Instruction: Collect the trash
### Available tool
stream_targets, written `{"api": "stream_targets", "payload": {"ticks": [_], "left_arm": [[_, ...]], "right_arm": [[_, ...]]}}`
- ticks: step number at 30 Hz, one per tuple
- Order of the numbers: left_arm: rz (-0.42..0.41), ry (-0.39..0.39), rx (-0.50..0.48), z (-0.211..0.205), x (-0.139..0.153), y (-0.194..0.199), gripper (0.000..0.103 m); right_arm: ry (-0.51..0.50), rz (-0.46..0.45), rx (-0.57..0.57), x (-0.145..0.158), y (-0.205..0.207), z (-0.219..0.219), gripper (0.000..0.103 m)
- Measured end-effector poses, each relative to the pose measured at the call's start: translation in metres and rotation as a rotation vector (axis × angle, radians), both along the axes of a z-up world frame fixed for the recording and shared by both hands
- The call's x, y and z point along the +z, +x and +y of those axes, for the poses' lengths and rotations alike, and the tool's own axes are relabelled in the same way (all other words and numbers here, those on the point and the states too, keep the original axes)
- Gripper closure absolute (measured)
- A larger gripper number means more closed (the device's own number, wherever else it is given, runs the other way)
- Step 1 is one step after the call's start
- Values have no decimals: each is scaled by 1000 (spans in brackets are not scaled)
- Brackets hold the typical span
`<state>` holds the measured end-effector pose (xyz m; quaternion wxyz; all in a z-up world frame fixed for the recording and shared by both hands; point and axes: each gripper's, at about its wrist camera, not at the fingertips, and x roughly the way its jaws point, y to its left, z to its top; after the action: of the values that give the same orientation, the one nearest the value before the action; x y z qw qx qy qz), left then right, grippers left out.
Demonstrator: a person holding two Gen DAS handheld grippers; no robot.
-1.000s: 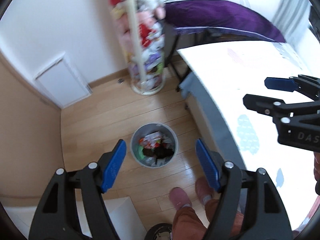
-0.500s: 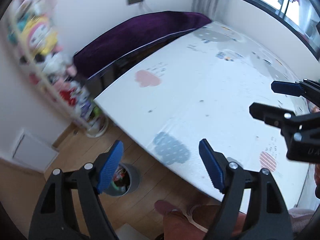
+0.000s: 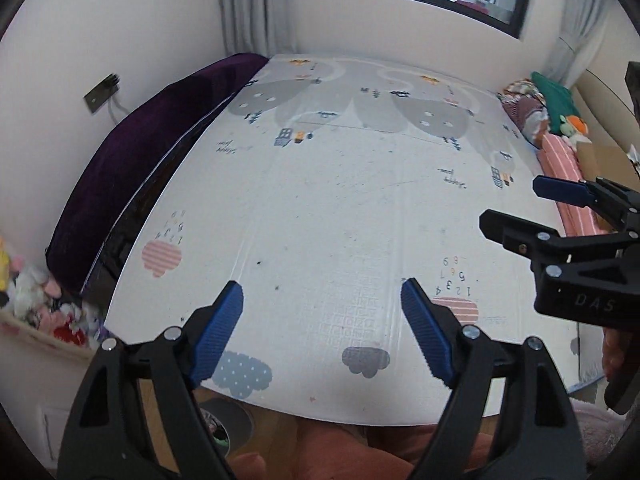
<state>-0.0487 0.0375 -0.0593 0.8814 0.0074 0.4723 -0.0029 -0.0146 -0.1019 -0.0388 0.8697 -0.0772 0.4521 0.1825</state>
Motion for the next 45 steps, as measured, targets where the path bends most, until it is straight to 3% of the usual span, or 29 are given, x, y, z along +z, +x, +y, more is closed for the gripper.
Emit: {"api": "stream_targets", "payload": {"ticks": [6, 13, 22, 45], "left_arm": [[-6, 14, -190, -18, 12, 26, 21], [1, 11, -303, -24, 16, 39, 20], [16, -14, -295, -24, 28, 46, 17], [22, -5, -235, -28, 30, 43, 14]], "right_arm": [[21, 6, -236, 4, -8, -40, 21], [6, -18, -358, 13, -26, -51, 21], [6, -44, -403, 25, -35, -53, 21], [15, -64, -373, 32, -31, -49, 21]]}}
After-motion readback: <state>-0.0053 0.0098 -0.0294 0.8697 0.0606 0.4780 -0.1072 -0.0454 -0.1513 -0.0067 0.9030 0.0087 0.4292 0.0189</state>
